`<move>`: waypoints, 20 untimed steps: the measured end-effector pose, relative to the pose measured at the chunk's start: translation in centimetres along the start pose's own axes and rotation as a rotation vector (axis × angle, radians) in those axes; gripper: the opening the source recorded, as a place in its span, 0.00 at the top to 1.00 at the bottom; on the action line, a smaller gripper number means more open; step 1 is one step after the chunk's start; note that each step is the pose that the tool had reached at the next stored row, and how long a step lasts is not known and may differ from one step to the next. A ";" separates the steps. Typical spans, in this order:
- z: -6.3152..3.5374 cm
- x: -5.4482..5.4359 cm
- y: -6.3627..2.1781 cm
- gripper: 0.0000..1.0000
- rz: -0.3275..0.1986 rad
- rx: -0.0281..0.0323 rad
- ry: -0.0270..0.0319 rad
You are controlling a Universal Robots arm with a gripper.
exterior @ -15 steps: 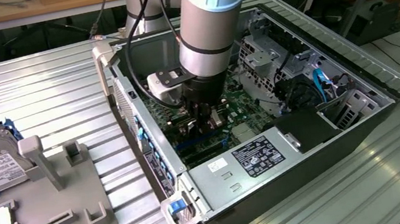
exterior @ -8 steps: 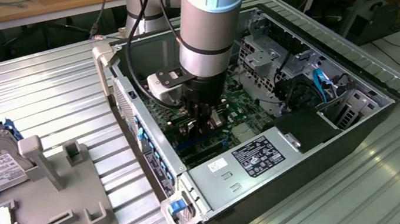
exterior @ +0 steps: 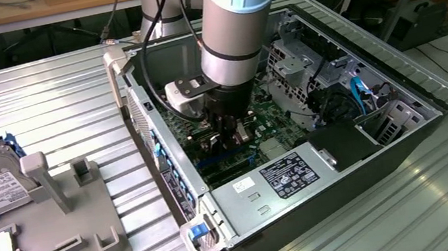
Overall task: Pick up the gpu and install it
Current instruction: 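Insert the gpu into the slot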
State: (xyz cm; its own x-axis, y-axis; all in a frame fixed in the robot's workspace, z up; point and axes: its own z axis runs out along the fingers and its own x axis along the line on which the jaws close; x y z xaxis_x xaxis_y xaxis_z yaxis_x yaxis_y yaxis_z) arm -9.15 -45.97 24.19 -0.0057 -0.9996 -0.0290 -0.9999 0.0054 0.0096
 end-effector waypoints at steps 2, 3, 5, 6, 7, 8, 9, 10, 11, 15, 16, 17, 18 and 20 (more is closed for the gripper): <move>0.00 0.0 0.00 0.72 0.000 0.0000 -0.0001; -0.01 0.0 0.00 0.72 0.000 0.0000 0.0000; 0.00 0.0 0.00 0.72 0.000 0.0000 0.0000; -0.01 0.0 0.00 0.72 0.000 -0.0001 0.0001; -0.01 0.0 0.00 0.72 0.000 0.0000 0.0000; -0.01 0.0 0.00 0.72 0.000 0.0000 0.0001; -0.01 0.0 0.01 0.72 0.000 -0.0001 0.0001; -0.01 0.0 0.01 0.72 -0.001 -0.0001 0.0001; -0.01 0.0 0.01 0.72 -0.002 -0.0001 0.0001; 0.01 0.0 0.00 0.72 -0.007 -0.0003 0.0002; 0.04 0.1 0.00 0.72 -0.010 -0.0004 0.0002; 0.16 0.1 0.00 0.72 -0.027 -0.0009 0.0006; 0.62 0.1 0.00 0.72 -0.036 -0.0024 0.0009; 0.45 -0.1 0.00 0.72 -0.038 -0.0024 0.0043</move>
State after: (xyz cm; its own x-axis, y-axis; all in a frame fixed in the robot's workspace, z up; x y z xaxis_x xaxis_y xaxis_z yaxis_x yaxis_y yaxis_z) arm -9.15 -45.86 23.75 0.0324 -0.9992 -0.0250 -0.9994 -0.0326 0.0110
